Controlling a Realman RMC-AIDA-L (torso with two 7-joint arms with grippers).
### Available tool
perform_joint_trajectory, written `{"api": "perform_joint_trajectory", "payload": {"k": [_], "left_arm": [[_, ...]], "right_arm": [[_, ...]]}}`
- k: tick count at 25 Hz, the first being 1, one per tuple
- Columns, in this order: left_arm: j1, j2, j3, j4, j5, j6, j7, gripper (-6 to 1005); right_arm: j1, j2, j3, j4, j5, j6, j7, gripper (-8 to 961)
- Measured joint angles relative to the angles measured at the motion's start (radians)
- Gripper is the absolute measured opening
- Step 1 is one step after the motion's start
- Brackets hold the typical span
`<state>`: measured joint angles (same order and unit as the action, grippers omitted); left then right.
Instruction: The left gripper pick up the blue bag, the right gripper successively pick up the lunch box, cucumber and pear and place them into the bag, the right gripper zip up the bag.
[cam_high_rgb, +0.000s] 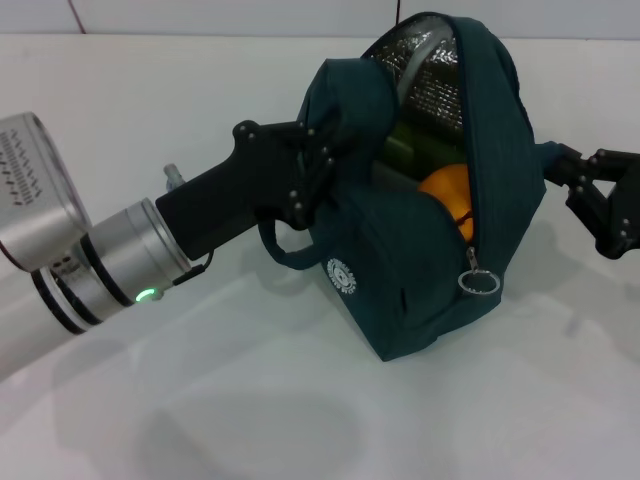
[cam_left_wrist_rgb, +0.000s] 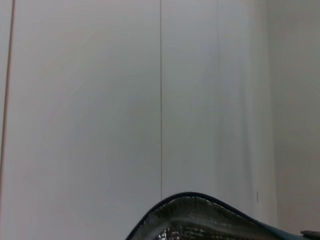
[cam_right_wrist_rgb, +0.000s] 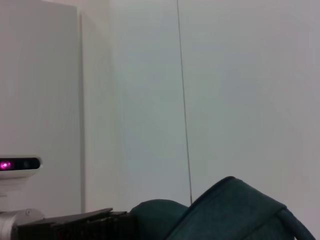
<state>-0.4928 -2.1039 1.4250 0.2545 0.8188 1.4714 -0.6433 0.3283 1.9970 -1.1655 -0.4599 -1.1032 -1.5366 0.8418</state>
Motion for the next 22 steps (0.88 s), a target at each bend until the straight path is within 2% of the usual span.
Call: {"api": "perform_joint_trajectory", "payload": {"k": [9,15,18,22], "left_arm": [[0.007,-0.005,0.010,-0.041,-0.045,0.001,0.048,196],[0.008,-0.004,0.011,-0.042,-0.042,0.009,0.086,227],[0.004,-0.004,0.011,-0.051,-0.046,0.007,0.092,465],[-0.003,-0.004,0.011,-0.054,-0.047,0.005,0.093,530]], "right_arm": [[-0.003,0.007,0.005,0.028,0.005,-0.014,-0.018,67],[-0.022,0.008,0.011,0.030,0.058,-0.025,-0.020,291],[-0.051,0.002,0.011,0.031,0.102,-0.069,-0.039,374],[-0.065,-0.029,0.001,0.025,0.010,-0.178,-0.055,484]]}}
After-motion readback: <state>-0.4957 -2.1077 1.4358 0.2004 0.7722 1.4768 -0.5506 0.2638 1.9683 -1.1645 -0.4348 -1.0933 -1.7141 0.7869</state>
